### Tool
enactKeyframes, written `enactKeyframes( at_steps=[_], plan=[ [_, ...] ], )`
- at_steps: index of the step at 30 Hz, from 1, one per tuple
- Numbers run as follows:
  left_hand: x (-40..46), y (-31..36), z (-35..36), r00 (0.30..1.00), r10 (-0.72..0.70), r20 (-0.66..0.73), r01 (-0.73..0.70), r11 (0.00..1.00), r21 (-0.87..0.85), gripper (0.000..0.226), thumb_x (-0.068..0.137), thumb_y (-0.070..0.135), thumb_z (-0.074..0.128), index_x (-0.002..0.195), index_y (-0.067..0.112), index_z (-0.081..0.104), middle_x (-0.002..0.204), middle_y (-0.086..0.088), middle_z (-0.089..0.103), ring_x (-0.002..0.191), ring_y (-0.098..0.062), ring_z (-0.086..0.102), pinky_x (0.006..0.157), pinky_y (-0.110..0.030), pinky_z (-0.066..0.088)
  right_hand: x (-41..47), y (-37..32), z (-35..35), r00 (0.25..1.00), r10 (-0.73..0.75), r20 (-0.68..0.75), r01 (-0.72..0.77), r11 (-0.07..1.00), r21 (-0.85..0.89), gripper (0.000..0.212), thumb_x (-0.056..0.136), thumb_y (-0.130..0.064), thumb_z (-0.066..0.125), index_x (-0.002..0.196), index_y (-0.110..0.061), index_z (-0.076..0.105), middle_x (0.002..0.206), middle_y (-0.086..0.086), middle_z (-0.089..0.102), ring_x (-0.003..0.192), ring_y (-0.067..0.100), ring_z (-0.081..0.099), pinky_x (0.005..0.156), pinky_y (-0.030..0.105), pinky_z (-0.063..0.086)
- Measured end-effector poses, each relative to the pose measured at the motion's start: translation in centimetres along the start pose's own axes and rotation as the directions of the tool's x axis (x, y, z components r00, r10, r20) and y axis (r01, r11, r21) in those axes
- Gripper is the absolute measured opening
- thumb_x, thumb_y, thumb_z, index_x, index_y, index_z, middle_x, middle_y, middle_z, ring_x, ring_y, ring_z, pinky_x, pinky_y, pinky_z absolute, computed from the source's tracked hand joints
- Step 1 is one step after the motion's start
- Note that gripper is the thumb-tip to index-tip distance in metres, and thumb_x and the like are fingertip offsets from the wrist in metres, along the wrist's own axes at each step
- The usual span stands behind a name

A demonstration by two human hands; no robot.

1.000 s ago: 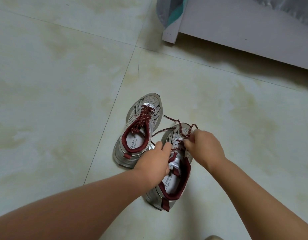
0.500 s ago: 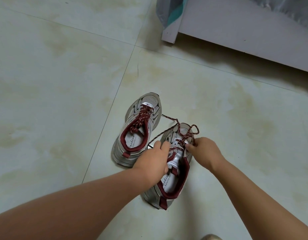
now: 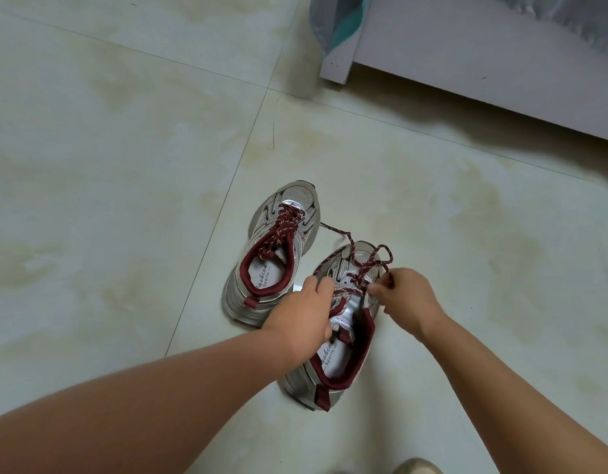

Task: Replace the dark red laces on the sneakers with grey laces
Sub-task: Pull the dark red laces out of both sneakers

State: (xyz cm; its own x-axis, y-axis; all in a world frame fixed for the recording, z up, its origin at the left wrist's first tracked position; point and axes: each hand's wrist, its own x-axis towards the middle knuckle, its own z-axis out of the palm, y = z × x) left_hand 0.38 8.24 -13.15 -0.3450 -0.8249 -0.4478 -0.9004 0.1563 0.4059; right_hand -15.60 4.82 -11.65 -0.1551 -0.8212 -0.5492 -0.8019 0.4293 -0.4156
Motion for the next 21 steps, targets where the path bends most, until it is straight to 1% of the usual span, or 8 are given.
enactKeyframes(
  at_steps=[2, 4, 5, 7, 11, 14, 18, 21],
  plan=[
    [0.0, 0.0, 0.0, 1.000, -0.001, -0.002, 0.001, 1.000, -0.003, 0.036, 0.088, 0.015, 0.050, 0.120, 0.012, 0.034, 0.117, -0.010, 0.042, 0.093, -0.031, 0.056, 0.065, -0.033, 0.039, 0.2, 0.1, -0.4, 0.973, -0.012, -0.229, 0.007, 1.000, -0.020, 0.023, 0.093, -0.022, 0.052, 0.080, -0.004, 0.056, 0.079, 0.009, 0.058, 0.076, 0.029, 0.051, 0.066, 0.032, 0.037],
    [0.0, 0.0, 0.0, 1.000, 0.001, -0.005, -0.001, 1.000, -0.001, 0.036, 0.088, 0.015, 0.051, 0.119, 0.012, 0.034, 0.116, -0.009, 0.042, 0.093, -0.031, 0.056, 0.065, -0.032, 0.039, 0.3, 0.4, -1.2, 0.908, 0.021, -0.419, 0.039, 0.990, 0.133, 0.018, 0.095, -0.020, 0.049, 0.084, -0.007, 0.054, 0.078, 0.004, 0.053, 0.077, 0.026, 0.048, 0.066, 0.030, 0.034],
    [0.0, 0.0, 0.1, 1.000, 0.000, -0.005, 0.000, 1.000, 0.000, 0.035, 0.088, 0.015, 0.051, 0.119, 0.011, 0.034, 0.115, -0.009, 0.042, 0.093, -0.031, 0.056, 0.065, -0.032, 0.039, 0.6, 0.5, -1.4, 0.893, 0.068, -0.445, 0.049, 0.968, 0.247, 0.018, 0.095, -0.020, 0.049, 0.084, -0.006, 0.054, 0.076, 0.004, 0.054, 0.076, 0.027, 0.050, 0.067, 0.034, 0.039],
    [0.0, 0.0, 0.0, 1.000, -0.004, -0.006, 0.004, 1.000, -0.003, 0.034, 0.088, 0.015, 0.050, 0.118, 0.011, 0.034, 0.114, -0.009, 0.042, 0.092, -0.031, 0.056, 0.065, -0.033, 0.039, 0.6, 0.6, -1.5, 0.930, 0.125, -0.346, 0.022, 0.920, 0.390, 0.026, 0.092, -0.025, 0.054, 0.081, -0.002, 0.056, 0.068, 0.005, 0.054, 0.066, 0.029, 0.055, 0.069, 0.042, 0.051],
    [0.0, 0.0, 0.0, 1.000, -0.002, -0.003, 0.002, 1.000, 0.003, 0.034, 0.088, 0.015, 0.050, 0.118, 0.011, 0.034, 0.114, -0.010, 0.042, 0.093, -0.031, 0.055, 0.067, -0.033, 0.040, 0.0, 0.7, 0.1, 0.994, 0.109, 0.031, -0.112, 0.913, 0.393, 0.023, 0.084, -0.014, 0.065, 0.067, 0.000, 0.058, 0.063, 0.011, 0.055, 0.055, 0.021, 0.050, 0.061, 0.035, 0.050],
    [0.0, -0.1, 0.0, 1.000, -0.003, 0.001, 0.003, 1.000, -0.002, 0.035, 0.088, 0.015, 0.050, 0.118, 0.011, 0.034, 0.115, -0.010, 0.042, 0.094, -0.031, 0.056, 0.068, -0.034, 0.041, 0.4, 1.1, 0.7, 0.991, 0.089, -0.097, -0.051, 0.937, 0.346, 0.024, 0.085, -0.011, 0.061, 0.064, -0.002, 0.056, 0.062, 0.013, 0.057, 0.058, 0.025, 0.053, 0.066, 0.041, 0.051],
    [0.0, -0.1, 0.0, 1.000, -0.005, 0.004, 0.005, 1.000, -0.004, 0.036, 0.088, 0.015, 0.051, 0.120, 0.011, 0.034, 0.116, -0.010, 0.041, 0.095, -0.031, 0.056, 0.069, -0.035, 0.043, 0.6, 0.6, -1.2, 0.875, 0.205, -0.437, 0.116, 0.789, 0.603, 0.025, 0.090, -0.011, 0.053, 0.066, -0.009, 0.048, 0.062, 0.005, 0.052, 0.050, 0.018, 0.048, 0.053, 0.028, 0.047],
    [0.0, -0.1, 0.0, 1.000, -0.002, 0.004, 0.002, 1.000, -0.006, 0.036, 0.088, 0.015, 0.050, 0.119, 0.011, 0.034, 0.115, -0.010, 0.041, 0.094, -0.031, 0.056, 0.070, -0.035, 0.043, 0.4, 0.4, -1.1, 0.899, 0.216, -0.380, 0.115, 0.721, 0.683, 0.022, 0.090, -0.015, 0.056, 0.070, -0.009, 0.051, 0.063, 0.005, 0.052, 0.050, 0.016, 0.047, 0.056, 0.030, 0.048]
  ],
)
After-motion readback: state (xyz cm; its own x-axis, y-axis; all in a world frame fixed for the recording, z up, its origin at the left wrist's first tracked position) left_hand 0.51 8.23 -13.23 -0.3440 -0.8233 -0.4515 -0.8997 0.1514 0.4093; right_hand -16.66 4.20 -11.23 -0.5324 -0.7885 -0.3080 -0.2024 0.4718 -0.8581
